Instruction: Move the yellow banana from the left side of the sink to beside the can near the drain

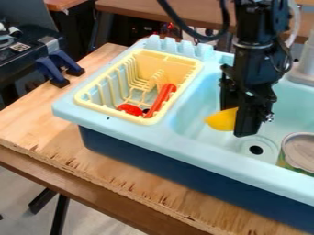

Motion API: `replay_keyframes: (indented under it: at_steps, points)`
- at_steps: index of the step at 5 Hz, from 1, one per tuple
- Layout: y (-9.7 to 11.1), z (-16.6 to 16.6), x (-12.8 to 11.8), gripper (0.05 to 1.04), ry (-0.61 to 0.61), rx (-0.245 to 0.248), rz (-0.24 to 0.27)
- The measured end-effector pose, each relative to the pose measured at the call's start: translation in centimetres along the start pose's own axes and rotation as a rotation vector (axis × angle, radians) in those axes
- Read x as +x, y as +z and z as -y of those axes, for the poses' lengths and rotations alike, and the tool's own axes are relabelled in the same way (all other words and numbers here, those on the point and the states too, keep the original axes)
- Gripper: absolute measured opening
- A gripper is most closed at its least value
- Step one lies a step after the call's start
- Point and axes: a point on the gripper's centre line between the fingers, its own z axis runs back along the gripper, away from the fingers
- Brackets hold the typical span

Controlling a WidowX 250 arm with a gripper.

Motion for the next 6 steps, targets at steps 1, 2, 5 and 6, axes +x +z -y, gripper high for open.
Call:
replay_keyframes:
  at_steps: [1, 2, 5, 6]
  points:
    - [0.5, -0.6, 0.6, 0.538, -0.168, -0.022, -0.029]
    - [0.6, -1.0, 1.2, 0.538, -0.327, -0.033, -0.007]
    - [-3.1, -2.3, 4.2, 0.538, -0.413, -0.030, -0.031]
    - [-3.9, -2.2, 5.9, 0.538, -0.443, -0.027, -0.066]
